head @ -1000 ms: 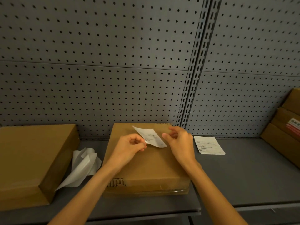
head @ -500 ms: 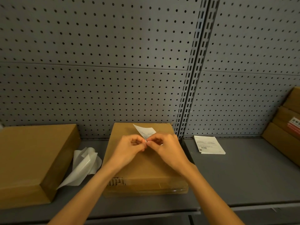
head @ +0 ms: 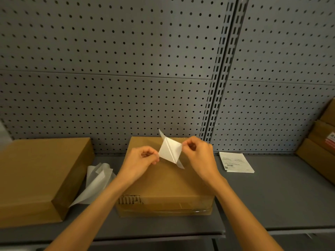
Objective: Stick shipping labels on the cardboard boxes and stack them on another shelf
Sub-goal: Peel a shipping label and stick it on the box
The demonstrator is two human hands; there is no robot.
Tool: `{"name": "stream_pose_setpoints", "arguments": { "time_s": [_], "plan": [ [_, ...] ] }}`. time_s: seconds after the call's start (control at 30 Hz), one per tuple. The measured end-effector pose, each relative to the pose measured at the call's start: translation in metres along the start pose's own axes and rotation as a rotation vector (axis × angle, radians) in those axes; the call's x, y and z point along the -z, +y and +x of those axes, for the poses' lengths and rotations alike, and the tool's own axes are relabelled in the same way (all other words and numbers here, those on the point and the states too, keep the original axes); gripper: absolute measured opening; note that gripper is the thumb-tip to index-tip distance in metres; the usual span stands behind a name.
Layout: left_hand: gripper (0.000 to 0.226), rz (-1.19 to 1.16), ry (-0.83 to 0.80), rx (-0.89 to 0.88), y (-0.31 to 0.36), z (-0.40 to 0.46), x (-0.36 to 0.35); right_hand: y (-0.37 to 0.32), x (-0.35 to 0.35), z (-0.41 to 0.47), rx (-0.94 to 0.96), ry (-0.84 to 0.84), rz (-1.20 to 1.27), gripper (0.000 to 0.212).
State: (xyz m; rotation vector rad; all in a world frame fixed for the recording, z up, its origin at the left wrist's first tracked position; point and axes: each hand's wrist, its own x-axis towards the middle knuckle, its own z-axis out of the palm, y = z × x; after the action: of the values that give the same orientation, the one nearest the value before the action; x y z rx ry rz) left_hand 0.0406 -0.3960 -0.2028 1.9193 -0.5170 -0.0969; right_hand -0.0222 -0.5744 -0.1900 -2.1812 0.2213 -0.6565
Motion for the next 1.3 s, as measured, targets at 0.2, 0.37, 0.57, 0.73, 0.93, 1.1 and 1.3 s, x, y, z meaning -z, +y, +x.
{"name": "stream_pose_setpoints", "arguments": {
  "time_s": [0.2, 0.37, 0.57, 0.73, 0.93, 1.1, 1.3],
  "plan": [
    [0.017, 0.032, 0.124, -0.005, -0.005, 0.003, 0.019, 0.001, 0.010, 0.006, -0.047, 0.094, 0.086, 0.011],
    [0.017, 0.018, 0.215, 0.024, -0.009, 0.001, 0.031, -0.002, 0.007, 0.009, -0.041, 0.163, 0.126, 0.011],
    [0.018, -0.063, 0.357, 0.093, -0.019, 0.001, 0.068, -0.006, 0.006, 0.017, -0.039, 0.204, 0.177, 0.011],
    [0.018, -0.097, 0.489, 0.125, -0.026, -0.004, 0.100, -0.017, 0.000, 0.024, -0.012, 0.205, 0.210, 0.011],
    [0.021, 0.082, 0.581, 0.190, -0.046, -0.013, 0.131, -0.023, -0.009, 0.027, 0.030, 0.197, 0.195, 0.010],
    [0.022, 0.199, 0.531, 0.256, -0.058, -0.024, 0.130, -0.028, -0.018, 0.024, 0.020, 0.176, 0.175, 0.010],
    [0.019, 0.500, 0.423, 0.177, -0.063, -0.029, 0.121, -0.033, -0.025, 0.019, 0.018, 0.123, 0.183, 0.012]
  ]
}}
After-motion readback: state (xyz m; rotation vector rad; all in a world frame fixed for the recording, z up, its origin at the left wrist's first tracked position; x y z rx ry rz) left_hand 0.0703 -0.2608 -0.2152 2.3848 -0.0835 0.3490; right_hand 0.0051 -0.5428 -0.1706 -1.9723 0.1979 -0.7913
